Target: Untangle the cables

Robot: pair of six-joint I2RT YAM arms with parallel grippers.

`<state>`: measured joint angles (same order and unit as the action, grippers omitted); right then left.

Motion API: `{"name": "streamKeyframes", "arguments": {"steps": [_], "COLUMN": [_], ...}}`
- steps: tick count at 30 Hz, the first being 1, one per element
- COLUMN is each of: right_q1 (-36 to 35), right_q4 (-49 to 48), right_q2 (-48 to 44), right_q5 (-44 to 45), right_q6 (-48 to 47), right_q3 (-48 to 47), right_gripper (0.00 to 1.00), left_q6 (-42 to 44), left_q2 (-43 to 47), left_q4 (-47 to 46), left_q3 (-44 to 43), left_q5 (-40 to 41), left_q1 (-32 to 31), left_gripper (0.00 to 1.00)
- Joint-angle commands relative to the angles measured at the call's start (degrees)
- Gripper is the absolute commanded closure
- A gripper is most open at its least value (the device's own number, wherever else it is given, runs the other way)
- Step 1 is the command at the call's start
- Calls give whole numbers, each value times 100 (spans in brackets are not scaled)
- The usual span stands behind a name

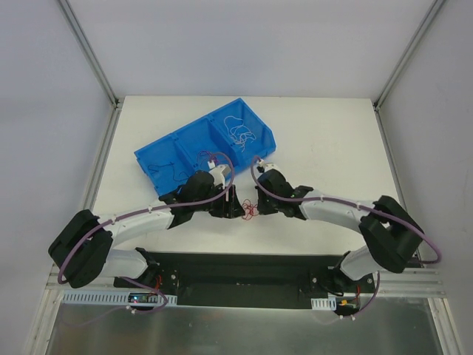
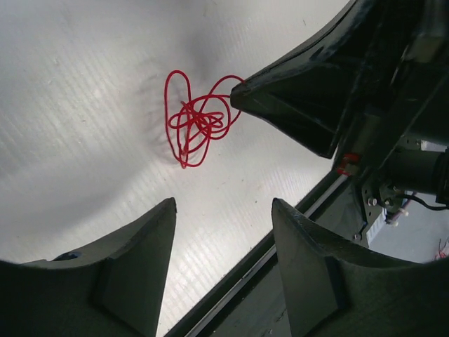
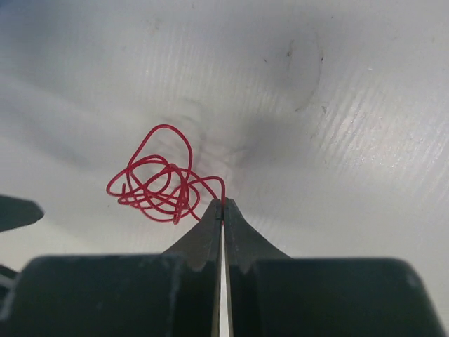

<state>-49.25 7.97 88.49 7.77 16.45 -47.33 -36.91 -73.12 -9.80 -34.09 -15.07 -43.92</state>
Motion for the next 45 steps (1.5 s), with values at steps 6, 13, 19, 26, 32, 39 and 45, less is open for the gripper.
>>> {"name": "streamKeyframes", "arguments": {"steps": [6,13,19,26,32,39,45], "right_q1": [758,1392,1708,1805,1841,1858,1849], "right_q4": [-2157,-2458,-2239,-1737,-1798,-2141,-2414], "right_q2": [-1824,-3214,-4014,-4471,-4595,-4525,-4542], "right_q5": [-1294,-2252,-3132,-3106,-3220,-3150,-3229], "right_q6": [595,1334,2142,2336,2705,3197,3497], "right_q3": [1664,2369,2229,2096,2079,2017,1903], "right_gripper": [100,100,100,100,100,100,100], "left_q6": [-62,-273,-510,-678,-607,-458,-195], "left_q2": [316,729,791,1238,1292,1160,932], "left_q4": [-1760,-3131,-4046,-4890,-4715,-4417,-3872], "left_q3": [464,806,720,1052,1045,825,719], "left_q5": [-1296,-1481,-1964,-1623,-1393,-1534,-1402], "left_q1": [-38,-46,-46,-46,-38,-152,-152], "left_gripper": [36,44,27,24,27,36,32]}}
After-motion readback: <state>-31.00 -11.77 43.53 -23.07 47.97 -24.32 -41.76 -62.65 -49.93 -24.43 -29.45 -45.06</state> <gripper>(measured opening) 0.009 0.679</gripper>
